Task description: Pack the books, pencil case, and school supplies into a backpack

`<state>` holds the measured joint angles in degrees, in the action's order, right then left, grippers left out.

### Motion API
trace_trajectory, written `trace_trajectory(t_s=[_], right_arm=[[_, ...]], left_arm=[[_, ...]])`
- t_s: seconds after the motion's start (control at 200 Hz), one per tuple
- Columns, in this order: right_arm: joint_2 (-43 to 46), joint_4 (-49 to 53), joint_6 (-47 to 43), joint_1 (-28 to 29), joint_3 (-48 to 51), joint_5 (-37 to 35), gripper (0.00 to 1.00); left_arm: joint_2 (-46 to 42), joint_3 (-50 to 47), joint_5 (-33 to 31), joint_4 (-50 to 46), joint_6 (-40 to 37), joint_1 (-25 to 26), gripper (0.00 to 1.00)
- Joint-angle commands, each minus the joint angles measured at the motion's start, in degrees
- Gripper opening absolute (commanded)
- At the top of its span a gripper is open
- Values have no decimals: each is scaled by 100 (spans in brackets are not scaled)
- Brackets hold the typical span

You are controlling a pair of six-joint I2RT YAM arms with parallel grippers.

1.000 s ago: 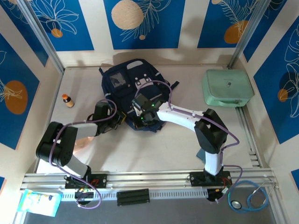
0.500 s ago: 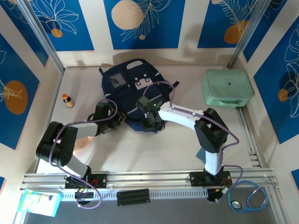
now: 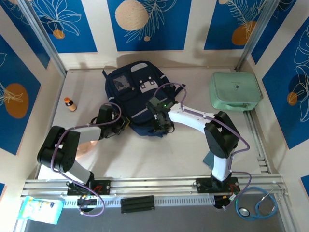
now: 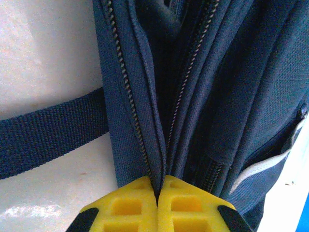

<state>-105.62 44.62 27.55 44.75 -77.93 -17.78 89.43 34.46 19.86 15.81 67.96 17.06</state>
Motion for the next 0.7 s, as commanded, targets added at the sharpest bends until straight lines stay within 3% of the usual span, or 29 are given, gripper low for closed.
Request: trace_trajectory(t_s=[0.0, 0.44, 0.69], right_arm=[[-24, -85, -66, -28, 78, 218, 18], [-211, 96, 82, -63, 64, -116, 18], [235, -44, 168, -286, 381, -511, 2]], left_arm=[[-66, 154, -174, -52, -150, -40, 0], [-92, 203, -186, -130, -199, -70, 0], [-228, 218, -261, -377, -382, -202, 0]])
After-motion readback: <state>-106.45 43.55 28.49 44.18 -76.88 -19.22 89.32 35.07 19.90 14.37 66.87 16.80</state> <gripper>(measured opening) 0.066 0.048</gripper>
